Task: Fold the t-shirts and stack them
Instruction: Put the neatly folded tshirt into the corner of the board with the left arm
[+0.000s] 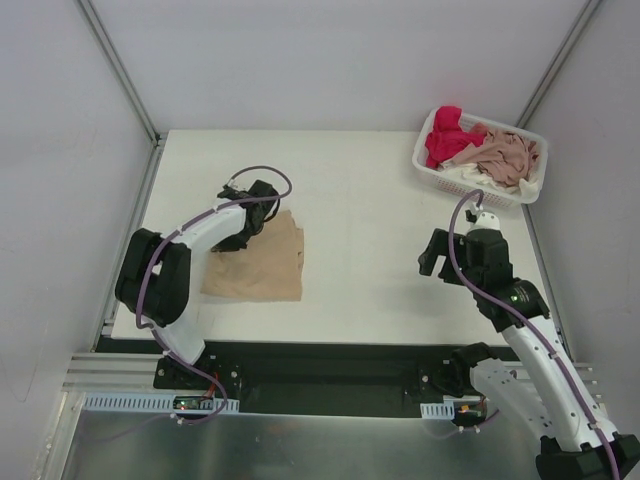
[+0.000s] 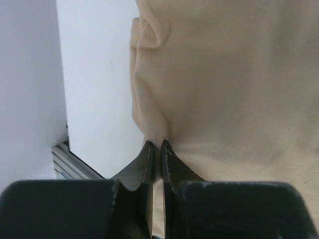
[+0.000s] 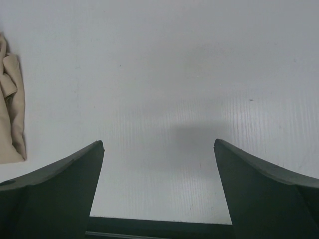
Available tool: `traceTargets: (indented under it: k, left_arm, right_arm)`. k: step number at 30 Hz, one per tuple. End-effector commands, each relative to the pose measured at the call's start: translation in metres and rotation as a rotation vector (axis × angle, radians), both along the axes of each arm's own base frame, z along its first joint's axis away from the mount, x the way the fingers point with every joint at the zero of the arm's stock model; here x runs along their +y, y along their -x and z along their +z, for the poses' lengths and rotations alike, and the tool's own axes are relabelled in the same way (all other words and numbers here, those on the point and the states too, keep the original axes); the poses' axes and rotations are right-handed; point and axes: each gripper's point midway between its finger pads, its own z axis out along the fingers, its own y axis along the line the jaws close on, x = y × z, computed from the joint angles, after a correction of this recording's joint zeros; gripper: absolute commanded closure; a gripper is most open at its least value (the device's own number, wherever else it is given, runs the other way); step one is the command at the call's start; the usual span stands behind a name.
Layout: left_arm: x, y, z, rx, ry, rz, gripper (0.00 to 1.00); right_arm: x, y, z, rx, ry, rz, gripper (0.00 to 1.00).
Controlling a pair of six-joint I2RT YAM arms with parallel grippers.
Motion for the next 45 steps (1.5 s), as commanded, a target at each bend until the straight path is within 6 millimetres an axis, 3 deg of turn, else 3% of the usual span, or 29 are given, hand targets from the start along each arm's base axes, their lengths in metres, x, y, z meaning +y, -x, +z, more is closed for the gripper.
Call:
traceTargets:
  k: [1, 6, 13, 17, 21, 26, 30, 40, 41, 45]
  left_arm:
    - [0.033, 0.007, 0.034, 0.013, -0.176, -0.069, 1.00]
    - [0.042, 0.007, 0.038, 0.067, -0.181, -0.110, 1.00]
    - [0.085, 0.025, 0.037, 0.192, -0.247, -0.088, 1.00]
    - [0.105, 0.028, 0.048, 0.131, -0.206, 0.004, 1.00]
    - [0.137, 0.031, 0.069, 0.082, -0.322, 0.105, 1.00]
    - [0.156, 0.026, 0.069, 0.108, -0.380, 0.180, 1.00]
    - [0.168, 0.024, 0.057, 0.175, -0.445, 0.216, 0.98]
    - [0.206, 0.022, 0.077, 0.137, -0.532, 0.406, 0.97]
    - [0.208, 0.022, 0.074, 0.145, -0.525, 0.414, 0.96]
    - [0.206, 0.019, 0.069, 0.148, -0.479, 0.424, 0.64]
  right_arm:
    - [-0.011, -0.003, 0.010, -0.044, 0.049, -0.031, 0.03]
    - [-0.020, -0.005, 0.011, -0.054, 0.103, -0.041, 0.03]
    - [-0.008, -0.009, 0.006, -0.044, 0.077, 0.021, 0.03]
    - [-0.010, -0.011, 0.000, -0.024, 0.087, 0.016, 0.03]
    - [-0.012, -0.012, -0.002, -0.019, 0.087, 0.007, 0.03]
    - [-0.013, -0.013, -0.002, -0.017, 0.084, 0.005, 0.03]
    - [-0.012, -0.013, -0.006, -0.002, 0.082, 0.010, 0.03]
    - [-0.015, -0.011, -0.010, 0.009, 0.084, 0.002, 0.03]
    - [-0.015, -0.011, -0.009, 0.007, 0.083, 0.002, 0.03]
    - [-0.016, -0.009, -0.008, -0.003, 0.083, 0.004, 0.03]
